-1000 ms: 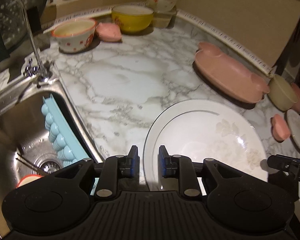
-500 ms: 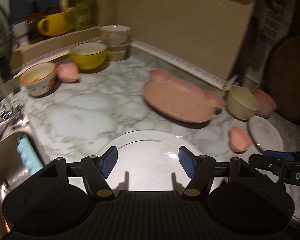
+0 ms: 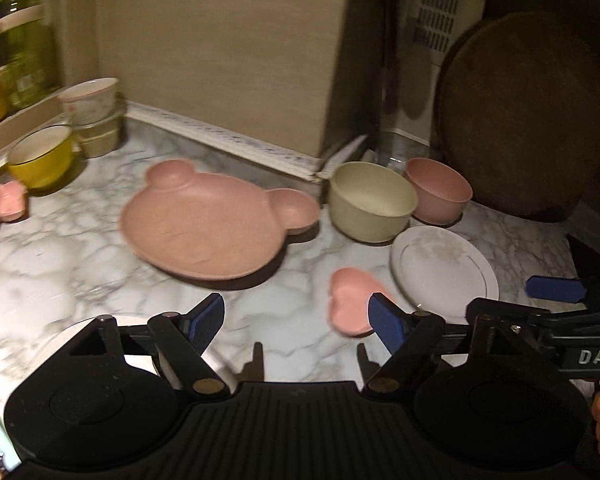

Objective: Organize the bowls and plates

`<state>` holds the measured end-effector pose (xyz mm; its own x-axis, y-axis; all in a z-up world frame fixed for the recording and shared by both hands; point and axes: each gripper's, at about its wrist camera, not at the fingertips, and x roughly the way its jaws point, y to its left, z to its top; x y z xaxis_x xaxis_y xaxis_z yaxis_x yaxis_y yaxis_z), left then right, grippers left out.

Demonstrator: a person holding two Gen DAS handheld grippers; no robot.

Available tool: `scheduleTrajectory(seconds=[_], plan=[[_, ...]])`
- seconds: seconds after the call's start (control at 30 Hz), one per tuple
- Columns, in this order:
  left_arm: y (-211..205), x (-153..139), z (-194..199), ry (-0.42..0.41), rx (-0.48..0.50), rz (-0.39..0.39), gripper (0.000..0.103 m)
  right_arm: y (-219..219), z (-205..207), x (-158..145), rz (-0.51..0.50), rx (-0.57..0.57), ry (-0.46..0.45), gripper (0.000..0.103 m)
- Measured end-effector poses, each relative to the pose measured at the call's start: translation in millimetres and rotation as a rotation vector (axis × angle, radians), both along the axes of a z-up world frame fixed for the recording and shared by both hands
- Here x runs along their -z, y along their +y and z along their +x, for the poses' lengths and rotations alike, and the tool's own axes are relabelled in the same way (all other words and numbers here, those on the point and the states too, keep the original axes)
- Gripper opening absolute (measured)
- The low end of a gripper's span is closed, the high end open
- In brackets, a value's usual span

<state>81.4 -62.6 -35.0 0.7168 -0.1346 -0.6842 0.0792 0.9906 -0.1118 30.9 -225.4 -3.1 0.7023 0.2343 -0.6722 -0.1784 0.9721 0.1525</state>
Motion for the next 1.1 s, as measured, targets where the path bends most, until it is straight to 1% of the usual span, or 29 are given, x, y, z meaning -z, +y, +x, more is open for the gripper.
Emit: scheduleTrajectory(seconds=[0.07,0.27,0.4,0.5,0.67,0.7,0.93,1.0,1.03,1.1], plan=[[-13,4,10,0.003,0.011,0.002,0.079,-14,5,1,-0.013,0.021,-0.004,0.100],[-49,18,49,0.040,0.083,-0.041,0.079,-61,31,12,-0.019,0.087,0.015,0.100],[-68,30,76,0.081,0.130,-0.065,0.079,-84,51,27,-0.003,0.120,0.065,0.093],[-81,41,92,0.118,0.156,-0.055,0.079,-99,63,39,0.015,0.132,0.109,0.086],[-95,57,110,0.155,0.176,-0.037,0.079,-111,77,53,0.038,0.126,0.155,0.079],[-97,59,112,0.158,0.183,-0.041,0.079,-113,80,55,0.040,0.124,0.162,0.077],[-107,65,123,0.178,0.193,-0.045,0.078,-123,92,65,0.056,0.121,0.198,0.072],[-109,68,125,0.185,0.191,-0.046,0.078,-124,95,67,0.061,0.118,0.204,0.068],[-108,69,126,0.188,0.190,-0.049,0.076,-123,95,68,0.063,0.113,0.207,0.067],[-109,71,129,0.198,0.193,-0.062,0.070,-124,98,70,0.067,0.108,0.213,0.061]])
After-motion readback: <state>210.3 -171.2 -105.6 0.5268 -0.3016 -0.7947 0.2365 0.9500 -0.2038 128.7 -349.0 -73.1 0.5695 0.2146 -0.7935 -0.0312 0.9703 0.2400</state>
